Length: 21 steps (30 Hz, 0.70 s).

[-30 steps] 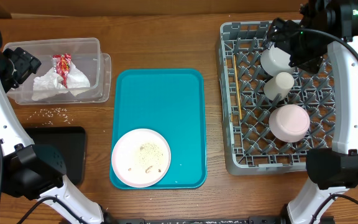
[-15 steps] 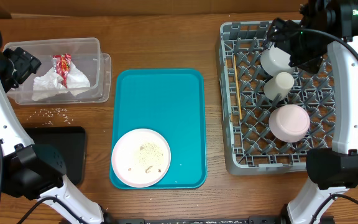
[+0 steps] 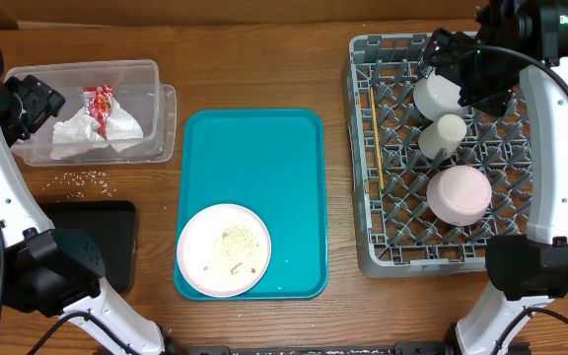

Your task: Sort waste into correct bins and load items into the dishwasher

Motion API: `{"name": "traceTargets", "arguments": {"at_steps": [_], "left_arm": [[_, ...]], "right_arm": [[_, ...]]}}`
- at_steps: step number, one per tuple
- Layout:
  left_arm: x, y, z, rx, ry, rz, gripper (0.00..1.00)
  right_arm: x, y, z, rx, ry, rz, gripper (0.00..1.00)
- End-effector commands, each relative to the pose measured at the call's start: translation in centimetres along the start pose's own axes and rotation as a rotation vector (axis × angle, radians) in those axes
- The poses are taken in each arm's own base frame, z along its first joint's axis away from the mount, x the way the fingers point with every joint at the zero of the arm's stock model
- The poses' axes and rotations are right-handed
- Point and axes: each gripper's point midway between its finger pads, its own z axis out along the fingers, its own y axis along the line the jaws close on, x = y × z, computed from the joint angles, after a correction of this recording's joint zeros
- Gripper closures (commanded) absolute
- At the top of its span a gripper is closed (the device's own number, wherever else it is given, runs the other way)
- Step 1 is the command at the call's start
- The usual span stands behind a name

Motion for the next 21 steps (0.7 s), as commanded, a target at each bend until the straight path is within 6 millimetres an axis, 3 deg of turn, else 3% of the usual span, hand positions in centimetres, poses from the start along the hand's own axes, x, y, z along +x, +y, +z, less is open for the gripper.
{"name": "traceTargets", "arguments": {"at_steps": [1,18,21], "left_arm": [[0.3,-0.3,0.4,0.004,0.018,-0.013,0.00],[0.3,-0.3,0.4,0.004,0.018,-0.014,0.00],[1.0,-2.3,0.3,0.113,0.072,-0.089,0.00]], "right_arm": [[-0.3,0.2,-0.7,-0.018,-0.021,0.004,0.00],[-0.3,0.2,-0.7,-0.018,-0.022,0.003,0.00],[-0.3,0.2,-0.7,-0.018,-0.021,0.004,0.00]]}}
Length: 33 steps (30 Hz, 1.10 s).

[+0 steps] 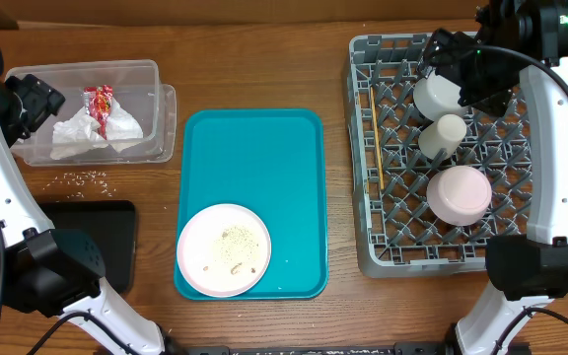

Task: Sort waste into correct bins and load items into the dishwasher
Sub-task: 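Reach the left gripper to the white plate on the teal tray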

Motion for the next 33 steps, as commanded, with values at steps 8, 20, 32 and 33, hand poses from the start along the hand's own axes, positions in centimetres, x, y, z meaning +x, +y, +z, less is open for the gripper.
{"name": "traceTargets", "arguments": {"at_steps": [8,20,32,33], "left_arm": [[9.3,-8.9,-2.2,0.484,0.395,0.257,0.02],[25.2,-13.7,-0.4,0.221,0.483,0.764,0.16],[35.2,-9.8,3.9,-0.237,0.367,0.685,0.13],[35.8,-9.6,4.5,-0.247,0.374,0.664,0.13]], "right_arm": [[-0.3,0.2,-0.7,-0.018,-0.022,0.004,0.00],[-0.3,0.2,-0.7,-0.017,-0.022,0.004,0.00],[-0.3,0.2,-0.7,-0.017,-0.022,0.004,0.00],[-0.3,0.2,-0.7,-0.017,-0.022,0.004,0.00]]}}
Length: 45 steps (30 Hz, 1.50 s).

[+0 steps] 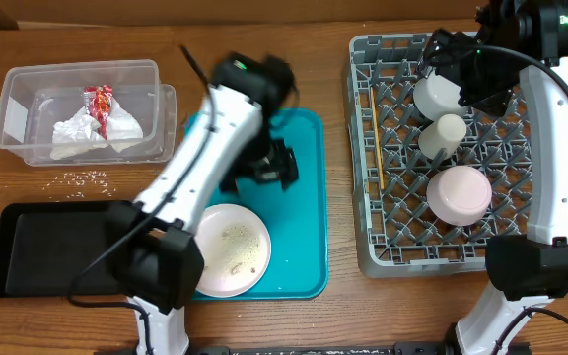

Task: Sort waste into correct bins and load items into the dishwasher
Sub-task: 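Reach the left gripper to the white plate on the teal tray, then grasp the white plate rim with the left gripper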

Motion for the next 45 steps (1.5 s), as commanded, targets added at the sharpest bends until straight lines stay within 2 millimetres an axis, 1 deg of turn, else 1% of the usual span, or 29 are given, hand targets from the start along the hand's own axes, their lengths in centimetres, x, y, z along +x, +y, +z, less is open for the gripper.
{"name": "traceTargets", "arguments": {"at_steps": [1,5,6,9,11,12,13,16,17,19,20,21,23,25,27,30,32,33,37,42,45], "left_arm": [[0.0,0.7,3.0,-0.091,-0.015,-0.189,0.13],[-0.2,0.2,6.1,-0.062,0.011,-0.203,0.13],[-0.2,0.3,6.5,-0.065,0.013,-0.206,0.14],[-0.7,0.7,8.1,-0.061,0.012,-0.217,0.27],[-1.0,0.8,8.8,-0.054,0.008,-0.222,0.28],[-1.2,0.8,9.1,-0.050,0.006,-0.225,0.28],[-1.3,0.8,9.2,-0.049,0.001,-0.227,0.25],[-2.1,0.3,9.9,-0.020,-0.024,-0.226,0.27],[-2.3,0.1,10.1,-0.009,-0.031,-0.226,0.29],[-2.7,-0.2,10.5,0.008,-0.045,-0.229,0.37],[-2.9,-0.3,10.7,0.015,-0.053,-0.242,0.39],[-3.1,-0.4,10.8,0.022,-0.060,-0.241,0.39],[-3.4,-0.6,10.8,0.032,-0.072,-0.238,0.32],[-3.5,-0.4,10.8,0.018,-0.083,-0.239,0.30],[-3.3,-0.3,10.9,0.013,-0.077,-0.239,0.30],[-2.2,-1.0,11.3,0.058,-0.008,-0.239,0.28],[-1.8,-1.3,11.8,0.073,0.013,-0.238,0.29],[-1.6,-1.2,12.2,0.071,0.019,-0.242,0.30],[-0.5,-0.3,13.6,0.043,0.062,-0.308,0.30],[-0.5,-0.2,14.6,0.050,0.058,-0.307,0.33],[-0.7,-0.3,14.6,0.054,0.048,-0.305,0.39]], "right_arm": [[-0.3,0.2,-0.7,-0.017,-0.022,0.003,0.00],[-0.3,0.2,-0.7,-0.017,-0.022,0.003,0.00],[-0.3,0.2,-0.7,-0.018,-0.022,0.003,0.00],[-0.3,0.2,-0.7,-0.017,-0.022,0.003,0.00],[-0.3,0.2,-0.7,-0.018,-0.022,0.003,0.00],[-0.3,0.2,-0.7,-0.017,-0.022,0.003,0.00],[-0.3,0.2,-0.7,-0.017,-0.022,0.003,0.00],[-0.3,0.2,-0.7,-0.017,-0.022,0.003,0.00],[-0.3,0.2,-0.7,-0.017,-0.022,0.003,0.00],[-0.3,0.2,-0.7,-0.017,-0.022,0.003,0.00],[-0.3,0.2,-0.7,-0.018,-0.022,0.003,0.00],[-0.3,0.2,-0.7,-0.017,-0.022,0.003,0.00],[-0.3,0.2,-0.7,-0.017,-0.022,0.003,0.00],[-0.3,0.2,-0.7,-0.017,-0.022,0.003,0.00],[-0.3,0.2,-0.7,-0.018,-0.022,0.003,0.00],[-0.3,0.2,-0.7,-0.017,-0.022,0.003,0.00],[-0.3,0.2,-0.7,-0.017,-0.022,0.003,0.00],[-0.3,0.2,-0.7,-0.017,-0.022,0.003,0.00],[-0.3,0.2,-0.7,-0.017,-0.022,0.003,0.00],[-0.3,0.2,-0.7,-0.017,-0.022,0.003,0.00],[-0.3,0.2,-0.7,-0.018,-0.022,0.003,0.00]]}}
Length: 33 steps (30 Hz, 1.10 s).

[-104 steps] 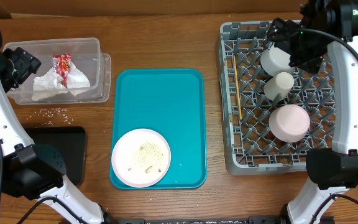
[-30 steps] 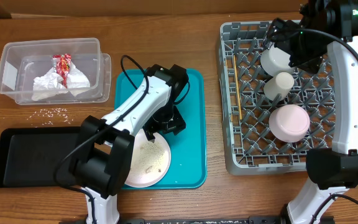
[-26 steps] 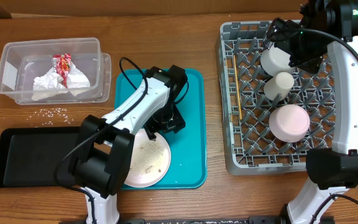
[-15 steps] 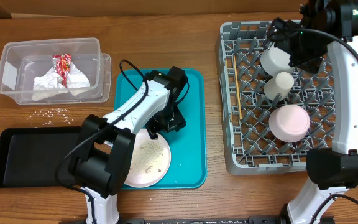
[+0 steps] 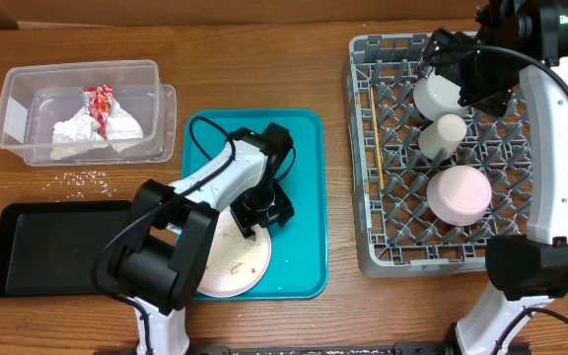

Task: Sort waste into correct bins and load items into the dishwasher
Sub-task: 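Grasp the white plate rim with the left gripper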

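A white plate [image 5: 223, 261] with food crumbs lies at the near left of the teal tray [image 5: 299, 148]. My left gripper [image 5: 254, 219] is low at the plate's far right rim; whether its fingers hold the rim cannot be made out. My right gripper [image 5: 449, 71] hovers over the far part of the grey dish rack [image 5: 363, 197], right by a white cup [image 5: 435, 96]. A second white cup [image 5: 444, 134] and a pink bowl [image 5: 459, 193] sit in the rack.
A clear bin [image 5: 13, 118] at the far left holds a red wrapper [image 5: 101, 103] and crumpled tissue [image 5: 79, 133]. A black tray [image 5: 52, 247] lies at the near left. Crumbs [image 5: 82, 177] are scattered on the table between them. A thin stick [image 5: 373, 148] lies along the rack's left side.
My left arm has dropped from reaching over the middle of the teal tray, and its gripper is now down at the plate's far right rim. The right arm and the rack's contents have not moved.
At the two oldest moments my left arm stood at the far left beside the clear bin, partly covering the black tray. Then it was stretched over the teal tray above the plate. Now its gripper is at the plate's rim. The right gripper stayed over the rack throughout.
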Motion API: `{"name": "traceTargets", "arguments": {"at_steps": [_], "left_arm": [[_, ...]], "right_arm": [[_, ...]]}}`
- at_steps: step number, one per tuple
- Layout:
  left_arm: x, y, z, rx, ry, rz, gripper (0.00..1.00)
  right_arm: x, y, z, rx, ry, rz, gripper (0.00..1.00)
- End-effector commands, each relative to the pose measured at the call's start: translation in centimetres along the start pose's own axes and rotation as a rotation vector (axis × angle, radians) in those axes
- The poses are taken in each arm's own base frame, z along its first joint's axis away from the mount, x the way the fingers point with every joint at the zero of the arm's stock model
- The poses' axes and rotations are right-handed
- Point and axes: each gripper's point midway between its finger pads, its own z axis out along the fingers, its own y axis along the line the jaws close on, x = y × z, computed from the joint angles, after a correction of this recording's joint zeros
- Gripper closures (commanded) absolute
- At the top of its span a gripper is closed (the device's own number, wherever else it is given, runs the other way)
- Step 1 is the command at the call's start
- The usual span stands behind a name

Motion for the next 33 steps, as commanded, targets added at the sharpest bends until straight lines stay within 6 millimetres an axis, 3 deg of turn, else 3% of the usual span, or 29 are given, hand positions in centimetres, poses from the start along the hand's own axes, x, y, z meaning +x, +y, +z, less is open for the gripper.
{"name": "traceTargets", "arguments": {"at_steps": [1,12,24,33], "left_arm": [[-0.28,0.57,0.71,-0.017,-0.009,-0.034,0.41],[-0.93,0.20,0.70,-0.006,-0.041,-0.029,0.56],[-0.71,0.52,0.70,-0.019,-0.033,-0.030,0.95],[-0.75,0.40,0.25,-0.020,-0.035,-0.002,0.96]], "right_arm": [[-0.28,0.22,-0.69,-0.017,-0.022,0.004,0.00],[-0.28,0.22,-0.69,-0.017,-0.022,0.004,0.00],[-0.28,0.22,-0.69,-0.017,-0.022,0.004,0.00],[-0.28,0.23,-0.69,-0.017,-0.022,0.003,0.00]]}}
